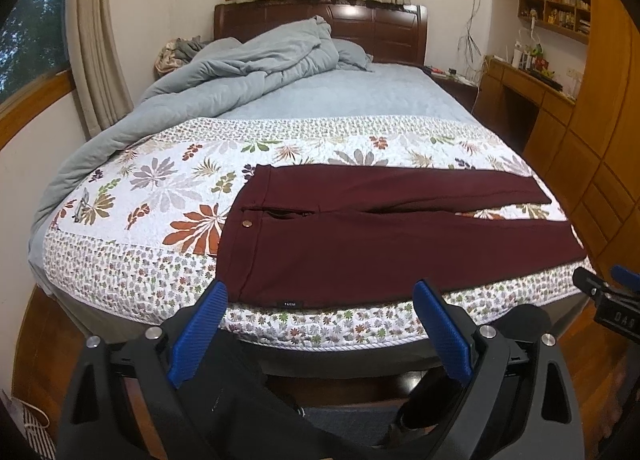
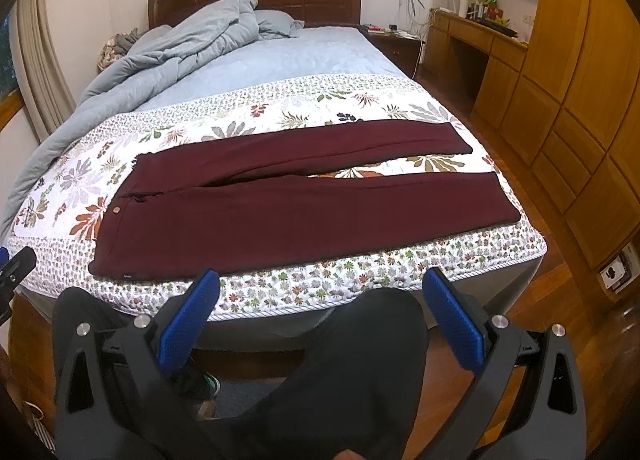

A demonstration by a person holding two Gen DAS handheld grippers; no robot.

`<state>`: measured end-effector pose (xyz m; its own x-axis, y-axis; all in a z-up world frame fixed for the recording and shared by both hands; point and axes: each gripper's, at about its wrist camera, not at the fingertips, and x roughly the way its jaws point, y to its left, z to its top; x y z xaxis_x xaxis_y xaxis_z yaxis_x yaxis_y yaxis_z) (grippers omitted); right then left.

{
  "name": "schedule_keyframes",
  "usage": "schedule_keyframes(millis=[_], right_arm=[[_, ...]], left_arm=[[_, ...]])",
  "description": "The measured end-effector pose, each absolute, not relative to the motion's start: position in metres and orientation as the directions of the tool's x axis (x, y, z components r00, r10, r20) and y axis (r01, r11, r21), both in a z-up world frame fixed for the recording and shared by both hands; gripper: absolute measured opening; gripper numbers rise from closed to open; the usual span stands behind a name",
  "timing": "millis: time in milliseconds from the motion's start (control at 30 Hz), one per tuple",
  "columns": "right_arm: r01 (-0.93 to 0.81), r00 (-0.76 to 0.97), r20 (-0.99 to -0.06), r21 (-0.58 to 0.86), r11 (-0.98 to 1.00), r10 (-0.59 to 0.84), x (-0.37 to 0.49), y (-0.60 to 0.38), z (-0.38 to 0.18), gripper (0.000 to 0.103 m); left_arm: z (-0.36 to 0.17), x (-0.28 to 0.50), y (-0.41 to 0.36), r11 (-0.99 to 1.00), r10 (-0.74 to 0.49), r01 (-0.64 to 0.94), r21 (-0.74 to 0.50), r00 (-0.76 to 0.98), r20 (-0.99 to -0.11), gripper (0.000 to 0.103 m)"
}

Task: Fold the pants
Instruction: 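Lower both tools onto the trouser waistband and close on its edge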

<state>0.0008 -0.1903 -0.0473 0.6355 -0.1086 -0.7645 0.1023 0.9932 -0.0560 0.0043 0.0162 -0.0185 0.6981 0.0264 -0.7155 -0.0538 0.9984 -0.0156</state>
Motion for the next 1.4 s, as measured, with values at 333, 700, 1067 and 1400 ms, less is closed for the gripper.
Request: schedule_keyframes(millis=[333, 700, 1067, 1400], right_arm=[[0.031, 0.737, -0.670, -0.098, 0.995, -0.088, 0.028, -0.214, -0.070, 0.101], [-0.154, 0.585, -0.811, -0.111, 0.982, 0.000, 0.135, -0.226, -0.136, 0.101], [-0.194, 0.323, -0.903, 0.230, 0.954, 0.283, 0.244, -0.290, -0.177, 0.101], [-0.143, 0.248, -0.866, 0.410, 0.901, 0.434, 0.305, -0.369, -0.175, 0.101]], left_arm=[[-0.061, 0.051, 0.125, 0.987, -0.083, -0.053, -0.151, 0.641, -0.763, 0.094], [-0.135, 0.170, 0.183, 0.982, -0.096, -0.098, -0.163, 0.485, -0.869, 0.094], [-0.187, 0.393, 0.214, 0.968, -0.224, -0.010, -0.251, 0.413, -0.883, 0.094], [-0.260, 0.497, 0.235, 0.953, -0.298, 0.023, -0.304, 0.279, -0.913, 0.094]])
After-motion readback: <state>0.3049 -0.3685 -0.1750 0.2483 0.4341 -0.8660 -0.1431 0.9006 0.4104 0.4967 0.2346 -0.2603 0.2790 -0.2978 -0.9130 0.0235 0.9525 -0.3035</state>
